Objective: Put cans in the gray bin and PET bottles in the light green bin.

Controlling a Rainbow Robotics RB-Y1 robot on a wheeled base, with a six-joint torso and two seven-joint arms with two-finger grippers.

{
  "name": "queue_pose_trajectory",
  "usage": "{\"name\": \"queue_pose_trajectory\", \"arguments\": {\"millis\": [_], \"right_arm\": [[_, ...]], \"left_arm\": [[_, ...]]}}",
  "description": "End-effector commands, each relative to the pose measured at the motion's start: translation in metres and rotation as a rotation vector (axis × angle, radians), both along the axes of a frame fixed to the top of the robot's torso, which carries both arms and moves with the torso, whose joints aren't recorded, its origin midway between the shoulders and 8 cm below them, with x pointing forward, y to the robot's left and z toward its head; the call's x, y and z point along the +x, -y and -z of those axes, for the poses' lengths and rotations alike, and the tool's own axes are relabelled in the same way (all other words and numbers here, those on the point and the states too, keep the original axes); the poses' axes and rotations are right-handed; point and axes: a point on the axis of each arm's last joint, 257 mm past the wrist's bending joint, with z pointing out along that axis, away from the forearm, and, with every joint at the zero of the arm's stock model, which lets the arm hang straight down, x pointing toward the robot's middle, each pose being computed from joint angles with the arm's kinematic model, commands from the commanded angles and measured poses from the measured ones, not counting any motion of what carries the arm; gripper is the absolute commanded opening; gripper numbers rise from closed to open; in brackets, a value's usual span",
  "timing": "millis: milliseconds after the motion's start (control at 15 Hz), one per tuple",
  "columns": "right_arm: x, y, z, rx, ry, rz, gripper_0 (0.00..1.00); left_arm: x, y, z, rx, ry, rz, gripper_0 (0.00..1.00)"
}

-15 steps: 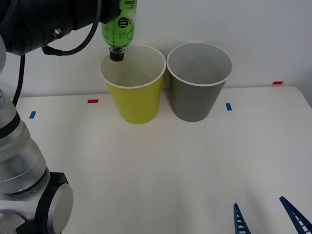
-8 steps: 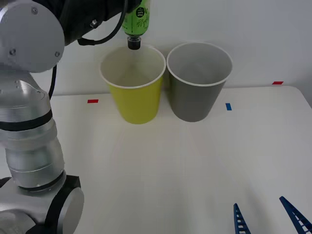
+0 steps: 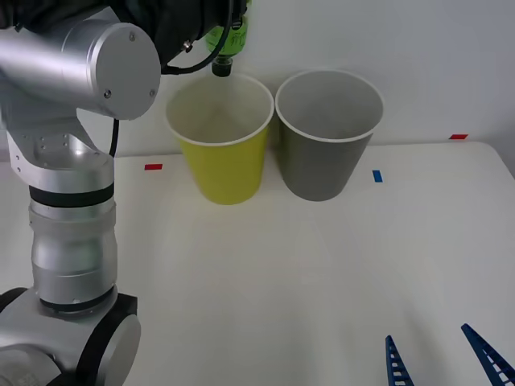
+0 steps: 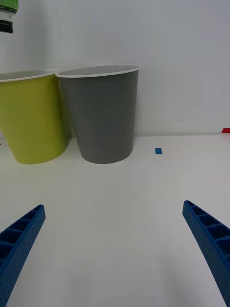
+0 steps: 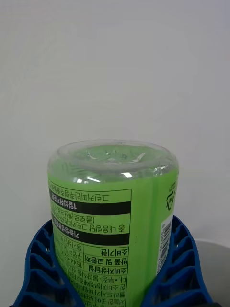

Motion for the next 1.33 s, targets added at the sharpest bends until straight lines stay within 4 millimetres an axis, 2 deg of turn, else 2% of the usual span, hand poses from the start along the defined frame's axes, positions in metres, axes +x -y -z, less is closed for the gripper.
{"name": "queue_pose_trajectory", "arguments": {"millis": [67, 400, 600, 1067, 1200, 1333], "right_arm": [[0.0, 0.0, 0.0, 0.0, 0.0, 0.0, 1.0], [0.0, 0.0, 0.0, 0.0, 0.0, 0.0, 1.0], [0.0, 0.0, 0.0, 0.0, 0.0, 0.0, 1.0], [0.0, 0.0, 0.0, 0.0, 0.0, 0.0, 1.0], [0.0, 0.0, 0.0, 0.0, 0.0, 0.0, 1.0], [0.0, 0.0, 0.0, 0.0, 0.0, 0.0, 1.0]], "left_arm": [[0.013, 0.001, 0.009, -0.007, 0.001, -0.008, 0.0], [0.016, -0.002, 0.011, 0.002, 0.001, -0.022, 0.0], [0.019, -0.005, 0.022, -0.001, -0.007, -0.032, 0.0], [0.019, -0.004, 0.018, -0.015, 0.004, -0.031, 0.0], [0.019, -0.005, 0.018, -0.016, 0.005, -0.032, 1.0], [0.02, -0.007, 0.019, -0.019, 0.002, -0.037, 1.0]]}}
